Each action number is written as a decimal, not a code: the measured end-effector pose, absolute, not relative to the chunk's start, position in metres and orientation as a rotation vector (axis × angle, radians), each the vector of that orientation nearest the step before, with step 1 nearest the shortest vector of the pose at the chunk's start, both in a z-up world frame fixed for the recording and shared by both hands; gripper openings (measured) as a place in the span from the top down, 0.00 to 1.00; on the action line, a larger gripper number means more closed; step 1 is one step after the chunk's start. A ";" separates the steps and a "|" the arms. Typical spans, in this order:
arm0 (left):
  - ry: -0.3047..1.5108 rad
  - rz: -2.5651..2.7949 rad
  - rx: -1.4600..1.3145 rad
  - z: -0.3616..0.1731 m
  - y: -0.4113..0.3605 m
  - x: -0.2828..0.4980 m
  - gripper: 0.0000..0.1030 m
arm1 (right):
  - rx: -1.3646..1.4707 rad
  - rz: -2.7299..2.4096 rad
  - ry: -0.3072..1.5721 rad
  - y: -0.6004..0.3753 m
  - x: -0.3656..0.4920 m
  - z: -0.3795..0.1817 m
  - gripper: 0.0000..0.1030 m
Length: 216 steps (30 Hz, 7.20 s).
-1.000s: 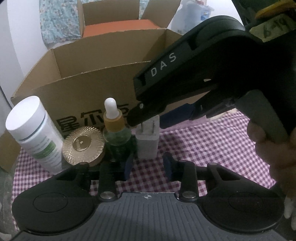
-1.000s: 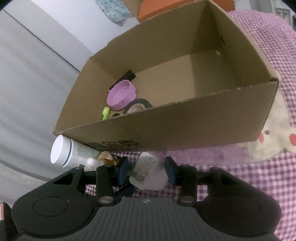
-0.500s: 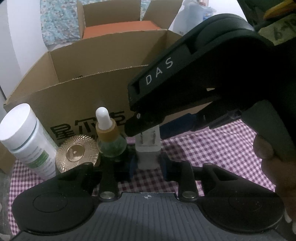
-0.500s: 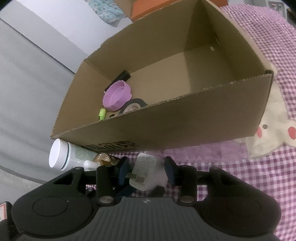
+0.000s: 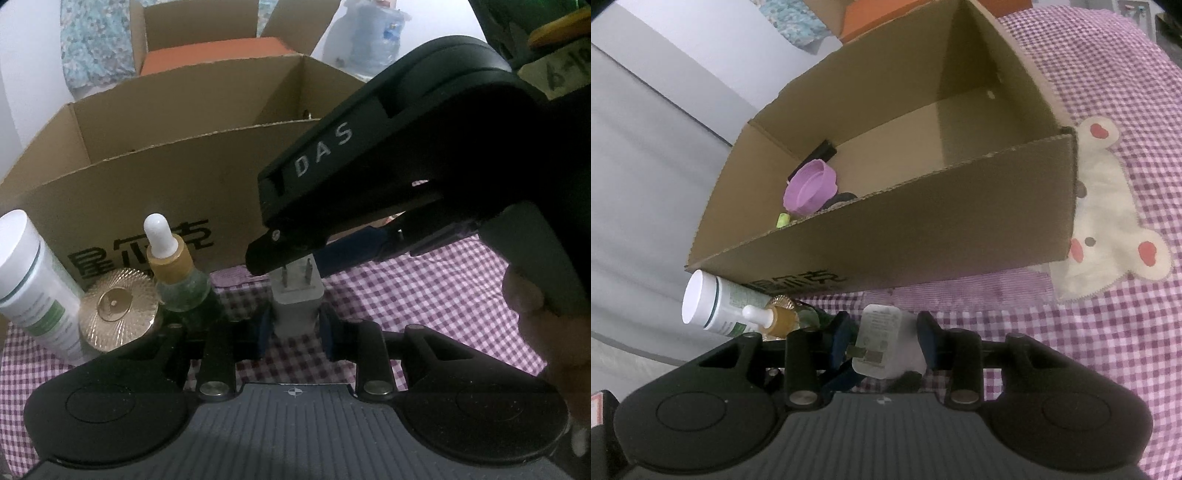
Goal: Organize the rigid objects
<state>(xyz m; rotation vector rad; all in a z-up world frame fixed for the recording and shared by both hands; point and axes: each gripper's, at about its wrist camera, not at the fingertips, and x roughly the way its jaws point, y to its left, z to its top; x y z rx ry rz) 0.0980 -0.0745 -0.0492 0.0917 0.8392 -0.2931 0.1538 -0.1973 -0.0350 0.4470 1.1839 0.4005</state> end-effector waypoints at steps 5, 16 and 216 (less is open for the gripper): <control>0.839 -0.282 0.102 -0.050 -0.076 0.103 0.73 | 0.461 0.403 1.192 -0.196 0.158 -0.042 0.57; 0.827 -0.284 0.111 -0.045 -0.071 0.093 0.73 | 0.477 0.410 1.162 -0.204 0.146 -0.032 0.67; 0.690 -0.201 0.203 -0.032 -0.046 0.075 0.60 | 0.320 0.563 0.957 -0.167 0.144 0.002 0.76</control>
